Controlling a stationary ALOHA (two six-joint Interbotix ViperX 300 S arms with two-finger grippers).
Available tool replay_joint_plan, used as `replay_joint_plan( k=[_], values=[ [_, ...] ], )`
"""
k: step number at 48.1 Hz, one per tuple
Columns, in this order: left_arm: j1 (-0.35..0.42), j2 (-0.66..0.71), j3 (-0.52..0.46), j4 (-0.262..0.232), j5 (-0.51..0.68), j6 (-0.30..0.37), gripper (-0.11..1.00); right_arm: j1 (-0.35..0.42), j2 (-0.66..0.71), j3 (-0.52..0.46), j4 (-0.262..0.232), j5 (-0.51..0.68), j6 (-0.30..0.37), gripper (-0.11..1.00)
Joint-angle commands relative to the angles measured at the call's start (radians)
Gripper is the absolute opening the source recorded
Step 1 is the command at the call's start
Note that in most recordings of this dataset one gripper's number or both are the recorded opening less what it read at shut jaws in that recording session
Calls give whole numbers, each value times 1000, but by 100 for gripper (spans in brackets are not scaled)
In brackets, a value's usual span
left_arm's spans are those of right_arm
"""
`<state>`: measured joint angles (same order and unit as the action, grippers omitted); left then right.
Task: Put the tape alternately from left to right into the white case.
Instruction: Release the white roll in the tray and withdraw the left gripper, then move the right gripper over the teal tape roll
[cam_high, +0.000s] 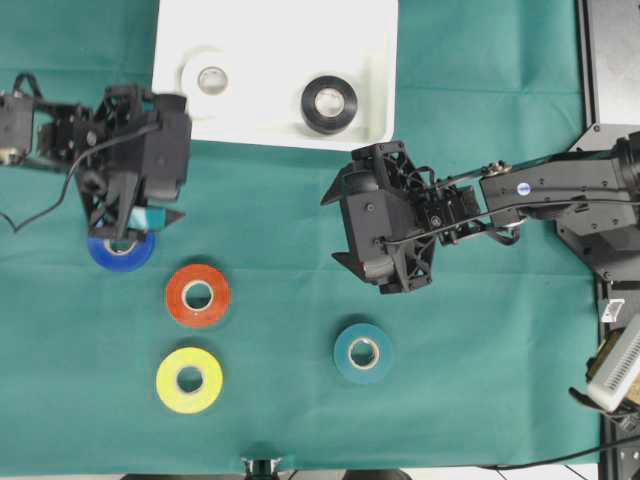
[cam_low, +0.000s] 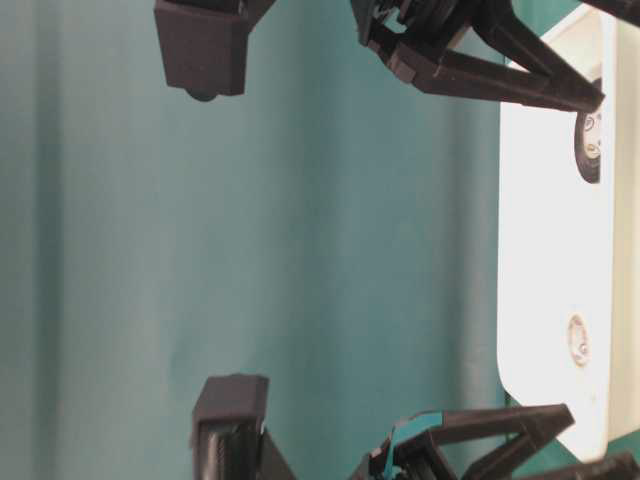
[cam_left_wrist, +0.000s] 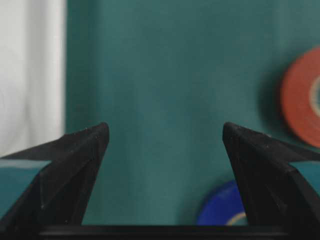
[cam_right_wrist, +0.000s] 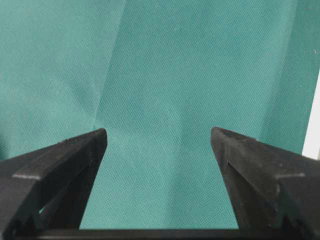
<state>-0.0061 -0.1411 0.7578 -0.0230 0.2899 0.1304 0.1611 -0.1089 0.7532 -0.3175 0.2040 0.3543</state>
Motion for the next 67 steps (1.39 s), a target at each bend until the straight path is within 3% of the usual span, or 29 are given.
replay_joint_plan(
  k=[1,53,67],
  values=[
    [-21,-26,-6,-2,-6,0,96,2,-9,-12,-2,-8,2,84],
    [-41,-41,31,-2,-14,0,96,2,-9,-11,2,-8,5,84],
    [-41,-41,31,-2,-14,0,96,51,-9,-9,3,-8,44,84]
  ],
)
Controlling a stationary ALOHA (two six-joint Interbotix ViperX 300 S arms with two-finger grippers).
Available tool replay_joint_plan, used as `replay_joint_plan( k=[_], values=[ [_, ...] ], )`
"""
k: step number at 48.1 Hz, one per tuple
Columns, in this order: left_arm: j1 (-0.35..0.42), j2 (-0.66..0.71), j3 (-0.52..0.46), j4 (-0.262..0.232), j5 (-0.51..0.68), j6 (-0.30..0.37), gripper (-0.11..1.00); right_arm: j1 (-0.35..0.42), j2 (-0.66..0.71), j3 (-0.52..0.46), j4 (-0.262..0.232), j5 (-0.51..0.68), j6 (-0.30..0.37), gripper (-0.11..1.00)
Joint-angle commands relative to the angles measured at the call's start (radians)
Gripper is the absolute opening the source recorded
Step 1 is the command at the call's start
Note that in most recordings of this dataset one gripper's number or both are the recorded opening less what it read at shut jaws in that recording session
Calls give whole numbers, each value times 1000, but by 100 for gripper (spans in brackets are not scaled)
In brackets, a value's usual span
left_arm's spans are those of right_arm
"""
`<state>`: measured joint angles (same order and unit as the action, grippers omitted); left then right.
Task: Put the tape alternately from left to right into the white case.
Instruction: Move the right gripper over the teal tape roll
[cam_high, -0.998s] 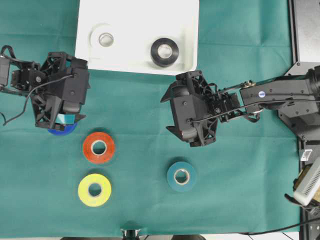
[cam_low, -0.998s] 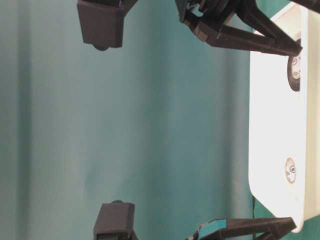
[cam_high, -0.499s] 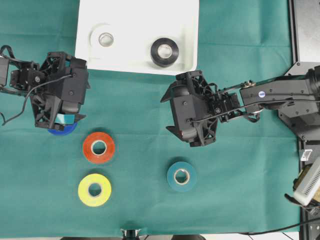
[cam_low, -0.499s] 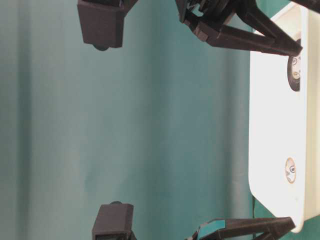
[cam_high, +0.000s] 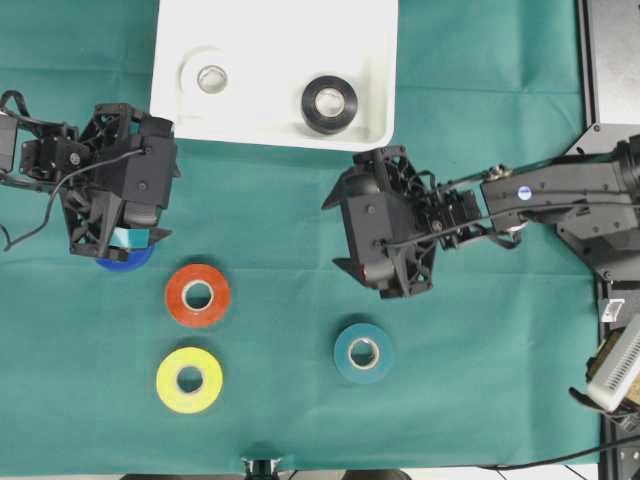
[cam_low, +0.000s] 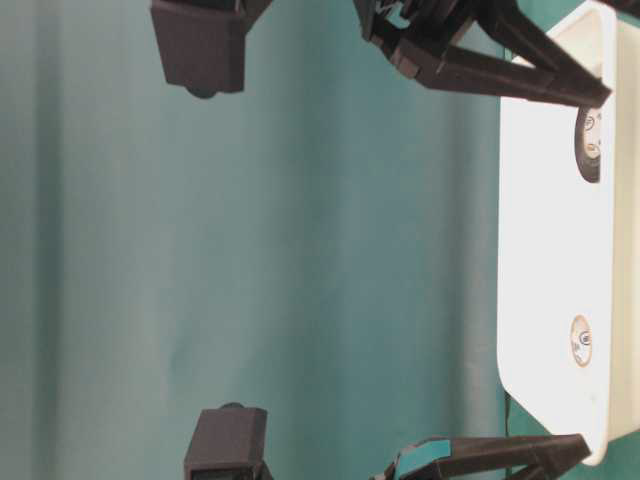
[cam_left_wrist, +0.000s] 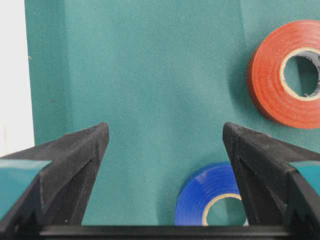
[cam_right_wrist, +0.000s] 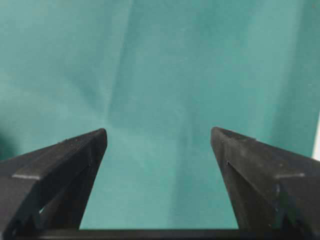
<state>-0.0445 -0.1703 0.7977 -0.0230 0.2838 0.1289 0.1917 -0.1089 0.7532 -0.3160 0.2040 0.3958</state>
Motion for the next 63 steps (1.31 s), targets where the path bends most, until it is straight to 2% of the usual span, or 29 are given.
replay_joint_plan(
  k=[1,36,63],
  values=[
    [-3,-12,-11,-2,-8,2,96,26,-9,-9,0,-8,6,84],
    [-6,-12,-5,-2,-14,3,96,227,26,-9,0,-61,117,84],
    [-8,-12,-2,-2,-37,3,96,256,64,-12,0,-61,138,84]
  ],
)
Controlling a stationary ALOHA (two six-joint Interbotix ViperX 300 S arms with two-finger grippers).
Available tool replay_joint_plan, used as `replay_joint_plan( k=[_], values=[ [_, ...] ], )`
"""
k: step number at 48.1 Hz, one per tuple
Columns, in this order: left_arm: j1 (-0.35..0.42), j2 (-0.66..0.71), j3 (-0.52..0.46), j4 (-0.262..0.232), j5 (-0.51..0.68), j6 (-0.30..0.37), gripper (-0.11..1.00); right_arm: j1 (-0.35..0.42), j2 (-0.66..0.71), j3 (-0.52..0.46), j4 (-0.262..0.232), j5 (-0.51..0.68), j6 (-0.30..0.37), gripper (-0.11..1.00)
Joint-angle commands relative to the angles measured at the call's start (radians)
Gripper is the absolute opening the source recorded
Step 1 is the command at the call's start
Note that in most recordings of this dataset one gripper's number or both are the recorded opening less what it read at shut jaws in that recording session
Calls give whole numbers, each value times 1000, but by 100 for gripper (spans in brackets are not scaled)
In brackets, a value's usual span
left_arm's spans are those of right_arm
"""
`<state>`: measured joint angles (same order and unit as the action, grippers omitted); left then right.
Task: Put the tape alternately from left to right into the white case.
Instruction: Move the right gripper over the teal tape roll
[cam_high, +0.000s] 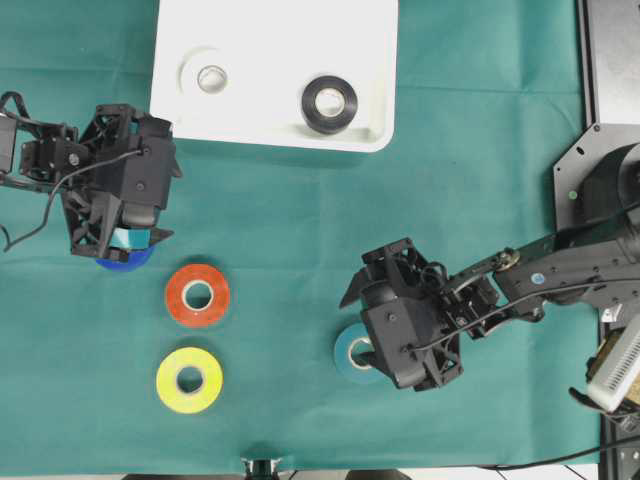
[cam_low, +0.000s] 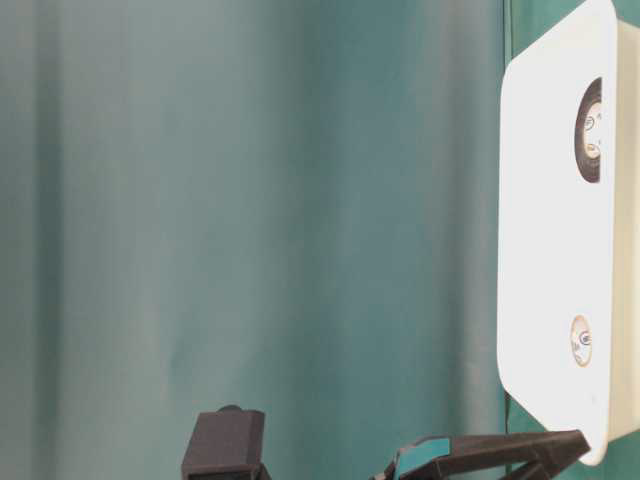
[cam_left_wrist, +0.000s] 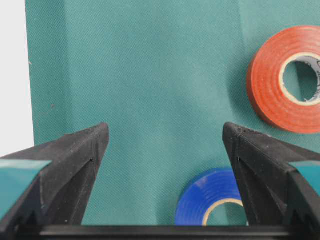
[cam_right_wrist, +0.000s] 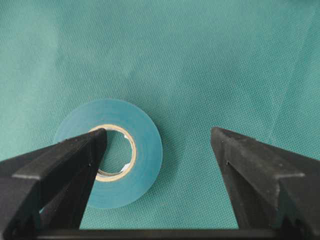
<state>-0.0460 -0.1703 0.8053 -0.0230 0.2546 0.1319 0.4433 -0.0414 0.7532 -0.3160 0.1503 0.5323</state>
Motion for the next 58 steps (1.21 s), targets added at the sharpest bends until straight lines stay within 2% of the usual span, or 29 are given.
replay_joint_plan(
  k=[1,34,58],
  values=[
    [-6,-12,-9,-3,-8,0,96,5,0,-14,2,-8,2,84],
    [-9,-11,-8,-2,-8,-2,96,5,137,-37,0,-8,9,84],
    [-9,-12,5,-3,-9,-2,96,5,144,-55,0,-8,9,83]
  ],
)
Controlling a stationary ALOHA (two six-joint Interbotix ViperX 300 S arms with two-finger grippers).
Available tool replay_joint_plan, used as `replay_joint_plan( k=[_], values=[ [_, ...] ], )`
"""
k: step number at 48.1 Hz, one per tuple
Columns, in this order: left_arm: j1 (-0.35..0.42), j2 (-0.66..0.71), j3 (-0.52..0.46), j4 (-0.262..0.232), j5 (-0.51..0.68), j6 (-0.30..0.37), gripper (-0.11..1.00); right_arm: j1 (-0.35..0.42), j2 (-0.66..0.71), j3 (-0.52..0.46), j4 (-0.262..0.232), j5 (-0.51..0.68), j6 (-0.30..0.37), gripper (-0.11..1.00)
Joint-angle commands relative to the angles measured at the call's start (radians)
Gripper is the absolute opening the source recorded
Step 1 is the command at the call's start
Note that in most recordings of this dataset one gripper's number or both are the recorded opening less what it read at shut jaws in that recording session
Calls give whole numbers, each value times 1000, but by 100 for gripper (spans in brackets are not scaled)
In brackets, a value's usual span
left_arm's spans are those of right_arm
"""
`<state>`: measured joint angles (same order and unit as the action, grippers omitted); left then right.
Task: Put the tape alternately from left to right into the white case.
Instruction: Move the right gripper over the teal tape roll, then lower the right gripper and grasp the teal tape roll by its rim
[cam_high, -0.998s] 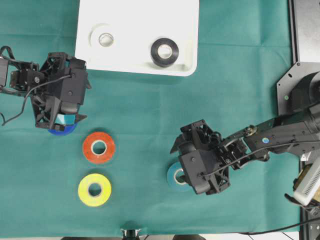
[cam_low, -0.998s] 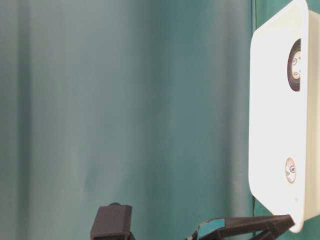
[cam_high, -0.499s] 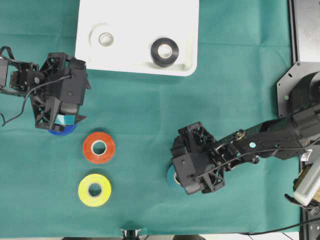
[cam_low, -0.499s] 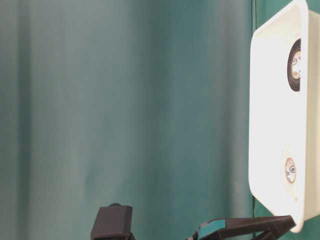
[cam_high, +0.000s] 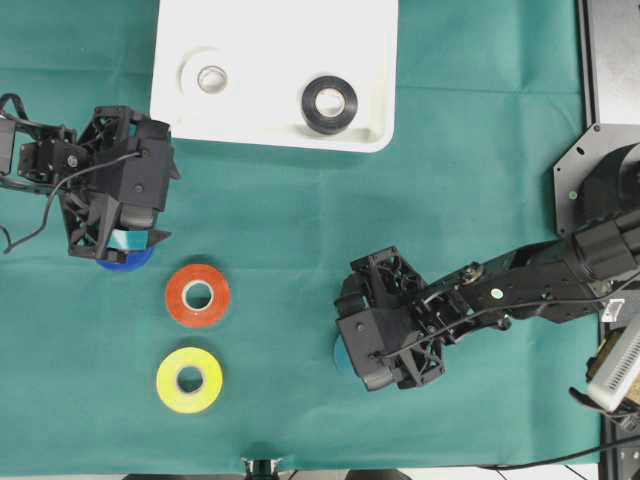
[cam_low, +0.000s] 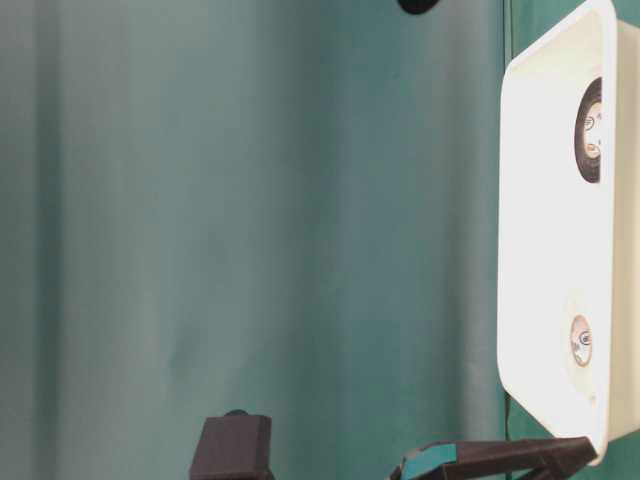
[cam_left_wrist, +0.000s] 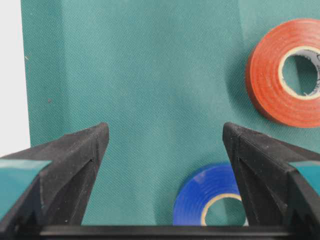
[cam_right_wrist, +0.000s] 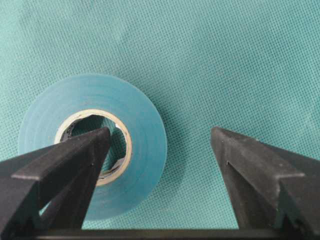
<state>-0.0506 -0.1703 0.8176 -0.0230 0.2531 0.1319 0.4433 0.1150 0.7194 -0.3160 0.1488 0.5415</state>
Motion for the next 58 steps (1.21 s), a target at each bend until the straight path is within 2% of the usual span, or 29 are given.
replay_joint_plan(
  k=[1,3,7,16,21,44,58],
  values=[
    [-5,-12,-8,-3,-8,-2,96,5,-12,-21,0,-6,0,83],
    [-5,-12,-8,-2,-8,-2,96,3,-12,-25,0,-6,0,81],
    [-5,-12,-6,-2,-11,-2,96,5,-14,-29,0,-6,0,69],
    [-5,-12,-3,-2,-23,-2,96,5,-18,-34,2,-6,0,20],
    [-5,-12,-2,-2,-23,0,96,5,-23,-35,0,-6,0,2],
    [-5,-12,0,-2,-25,-2,96,5,-28,-38,0,-6,0,0],
    [-6,-12,0,-3,-25,-2,96,5,-87,-51,0,-6,2,0]
  ],
)
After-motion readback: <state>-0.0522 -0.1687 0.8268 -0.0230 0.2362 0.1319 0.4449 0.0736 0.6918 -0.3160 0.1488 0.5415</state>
